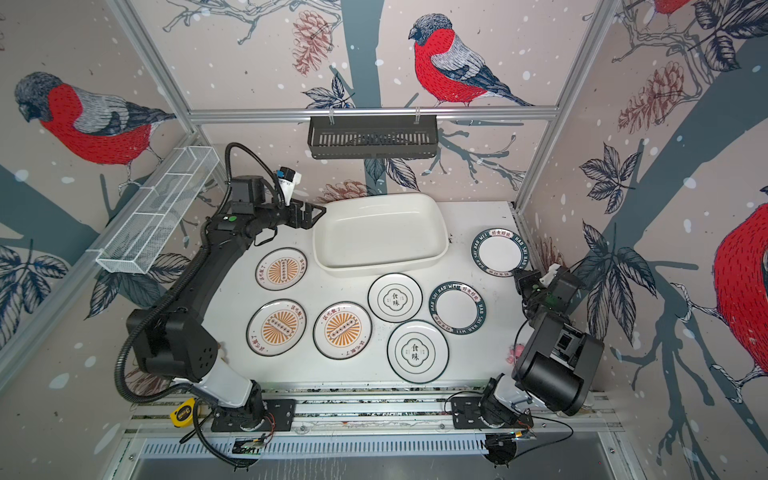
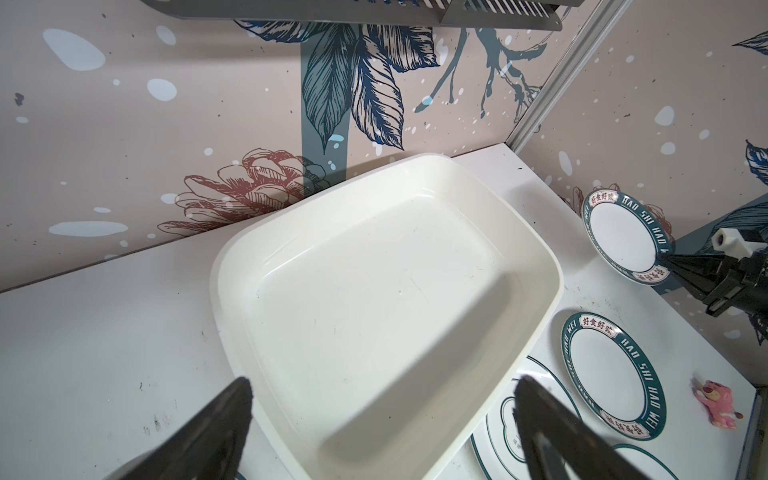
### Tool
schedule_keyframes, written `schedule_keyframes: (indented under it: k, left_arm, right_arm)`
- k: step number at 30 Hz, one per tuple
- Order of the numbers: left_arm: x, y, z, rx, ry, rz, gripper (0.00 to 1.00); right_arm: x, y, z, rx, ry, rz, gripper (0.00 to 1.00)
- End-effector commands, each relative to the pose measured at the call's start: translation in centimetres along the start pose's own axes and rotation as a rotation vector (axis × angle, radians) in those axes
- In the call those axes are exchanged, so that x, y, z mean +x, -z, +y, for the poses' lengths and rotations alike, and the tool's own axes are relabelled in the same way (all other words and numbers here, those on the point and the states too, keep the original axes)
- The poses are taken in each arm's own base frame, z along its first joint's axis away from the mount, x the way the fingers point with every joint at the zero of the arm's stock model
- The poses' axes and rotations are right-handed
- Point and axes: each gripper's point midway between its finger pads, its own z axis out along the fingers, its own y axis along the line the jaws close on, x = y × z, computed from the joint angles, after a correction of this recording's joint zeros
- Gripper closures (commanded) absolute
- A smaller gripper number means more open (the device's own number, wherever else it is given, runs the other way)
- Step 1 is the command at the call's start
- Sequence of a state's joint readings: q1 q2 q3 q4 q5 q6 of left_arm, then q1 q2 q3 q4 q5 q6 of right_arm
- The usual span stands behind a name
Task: Place the plates into the plastic bin on the countertop
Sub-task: 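Lift the green-rimmed plate with the right gripper toward the bin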
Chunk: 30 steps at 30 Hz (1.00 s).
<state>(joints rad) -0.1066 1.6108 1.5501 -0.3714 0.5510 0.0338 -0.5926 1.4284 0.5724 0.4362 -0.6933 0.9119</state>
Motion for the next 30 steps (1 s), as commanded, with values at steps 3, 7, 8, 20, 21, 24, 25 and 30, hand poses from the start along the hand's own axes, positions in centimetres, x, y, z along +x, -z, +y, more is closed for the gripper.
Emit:
schedule_keyframes:
  k: [3, 7, 8, 20, 21, 24, 25, 30]
  left_arm:
    - [-0.6, 0.5, -0.3, -0.003, -0.023, -0.007, 0.03]
    - [-0.9, 1.0, -0.5, -0.006, -0.033, -0.016, 0.03]
    - [-0.9, 1.1, -0.6, -0.005, -0.035, -0.018, 0.03]
    - [-2.1, 2.1, 0.9, -0.116, -0.004, -0.065, 0.04]
    - [-2.3, 2.2, 0.6, -0.101, -0.001, -0.065, 0.04]
    - [-2.6, 2.3, 0.2, -0.08, 0.017, -0.062, 0.03]
    - [-2.5, 2.3, 0.2, -0.085, 0.023, -0.058, 0.03]
    - [-2.1, 3.3, -0.9, -0.057, -0.004, -0.056, 0.03]
  right_arm:
    - [-0.6, 0.4, 3.3, -0.037, 0.072, -0.007, 0.99]
    - [-1.2, 0.9, 5.8, -0.071, 0.106, -0.023, 0.99]
    - [-1.2, 0.9, 6.3, -0.078, 0.114, -0.022, 0.99]
    - [3.1, -2.1, 15.0, -0.181, 0.298, 0.118, 0.99]
    - [3.6, -2.4, 15.9, -0.196, 0.313, 0.132, 0.99]
    - [5.8, -3.5, 18.0, -0.228, 0.353, 0.178, 0.99]
    - [6.6, -3.9, 18.7, -0.242, 0.366, 0.198, 0.99]
    - [11.0, -5.9, 21.4, -0.289, 0.413, 0.29, 0.99]
